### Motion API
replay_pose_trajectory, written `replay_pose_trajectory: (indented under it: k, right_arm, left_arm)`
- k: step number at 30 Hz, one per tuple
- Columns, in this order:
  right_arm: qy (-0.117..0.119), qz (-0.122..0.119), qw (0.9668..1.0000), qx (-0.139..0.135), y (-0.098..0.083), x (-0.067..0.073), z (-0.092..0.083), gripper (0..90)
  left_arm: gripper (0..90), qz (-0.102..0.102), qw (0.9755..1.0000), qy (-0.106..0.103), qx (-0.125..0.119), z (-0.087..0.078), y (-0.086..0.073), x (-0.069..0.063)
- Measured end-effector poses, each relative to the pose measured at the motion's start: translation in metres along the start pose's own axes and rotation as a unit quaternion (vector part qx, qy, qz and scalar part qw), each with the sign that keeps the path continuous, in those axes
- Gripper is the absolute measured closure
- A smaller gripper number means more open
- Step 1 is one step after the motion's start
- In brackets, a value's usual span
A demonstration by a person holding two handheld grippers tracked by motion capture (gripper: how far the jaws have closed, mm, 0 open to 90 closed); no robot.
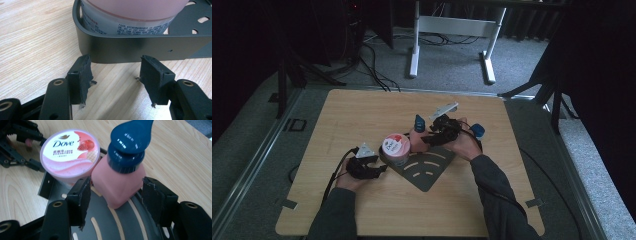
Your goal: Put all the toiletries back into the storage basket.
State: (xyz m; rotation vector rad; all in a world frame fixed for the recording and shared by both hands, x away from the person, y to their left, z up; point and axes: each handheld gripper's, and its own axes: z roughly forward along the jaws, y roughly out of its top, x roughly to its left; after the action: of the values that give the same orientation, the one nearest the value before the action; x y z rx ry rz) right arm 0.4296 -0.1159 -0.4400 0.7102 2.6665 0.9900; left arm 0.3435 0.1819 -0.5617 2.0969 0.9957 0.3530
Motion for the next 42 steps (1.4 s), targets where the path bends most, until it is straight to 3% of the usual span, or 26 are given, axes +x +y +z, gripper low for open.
replay_pose_trajectory:
  k: [21, 28, 42]
  right_arm:
    - [0.001, -0.017, 0.9999, 0.004, -0.025, 0.013, -0.018, 50.7]
    - [0.011, -0.007, 0.9999, 0.004, -0.038, 0.011, -0.026, 51.6]
    - [0.004, -0.002, 0.9999, 0.016, -0.059, 0.01, -0.041, 53.4]
  left_arm:
    - [42.4, -0.003, 1.0, -0.002, -0.001, 0.0, 0.0, 0.0]
    - [42.5, -0.003, 1.0, -0.001, -0.001, 0.0, 0.0, 0.0]
    - [42.7, -0.003, 1.0, 0.0, -0.001, 0.0, 0.0, 0.0]
